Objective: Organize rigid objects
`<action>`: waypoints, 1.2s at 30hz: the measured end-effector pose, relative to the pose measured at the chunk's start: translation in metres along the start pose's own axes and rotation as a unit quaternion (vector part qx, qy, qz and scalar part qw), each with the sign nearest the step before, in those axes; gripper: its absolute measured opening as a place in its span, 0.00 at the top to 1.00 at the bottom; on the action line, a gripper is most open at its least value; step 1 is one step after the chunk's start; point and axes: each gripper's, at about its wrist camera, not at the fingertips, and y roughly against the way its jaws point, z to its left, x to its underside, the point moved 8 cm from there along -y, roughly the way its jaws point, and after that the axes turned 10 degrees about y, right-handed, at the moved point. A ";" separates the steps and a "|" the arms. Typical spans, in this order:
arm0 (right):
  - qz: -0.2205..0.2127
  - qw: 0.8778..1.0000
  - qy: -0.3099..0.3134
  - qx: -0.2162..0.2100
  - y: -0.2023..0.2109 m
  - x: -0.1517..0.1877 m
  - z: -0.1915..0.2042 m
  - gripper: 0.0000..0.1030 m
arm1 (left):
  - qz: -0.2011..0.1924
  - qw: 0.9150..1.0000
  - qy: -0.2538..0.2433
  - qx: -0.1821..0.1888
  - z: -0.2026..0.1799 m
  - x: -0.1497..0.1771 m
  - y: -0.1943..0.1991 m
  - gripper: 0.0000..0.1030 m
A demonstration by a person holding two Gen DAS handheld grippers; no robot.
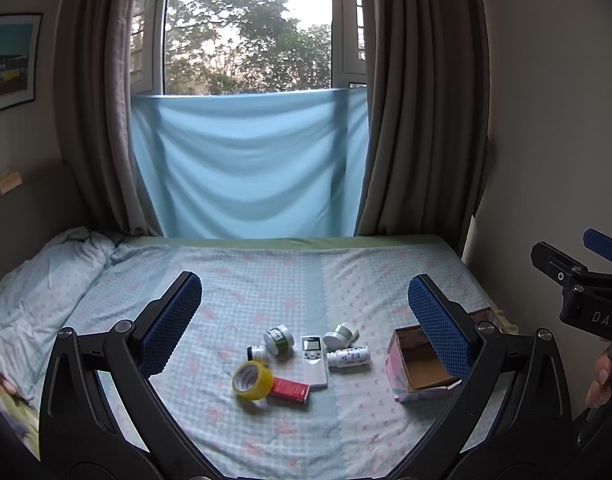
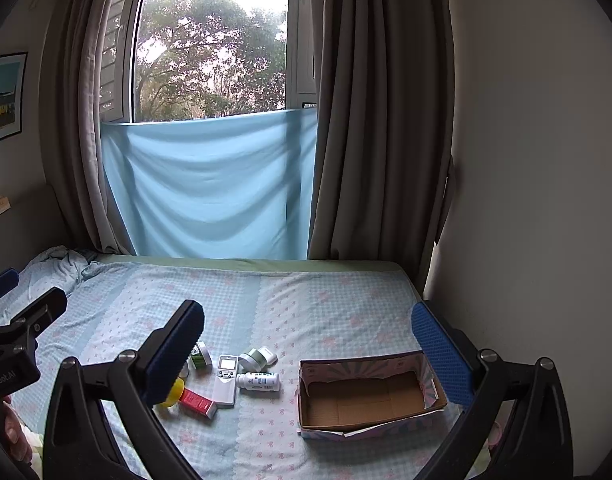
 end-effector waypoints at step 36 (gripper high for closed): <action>0.188 0.961 0.125 -0.157 -0.207 0.088 0.090 0.00 | 0.253 0.903 0.337 -0.084 0.159 0.192 -0.192 0.01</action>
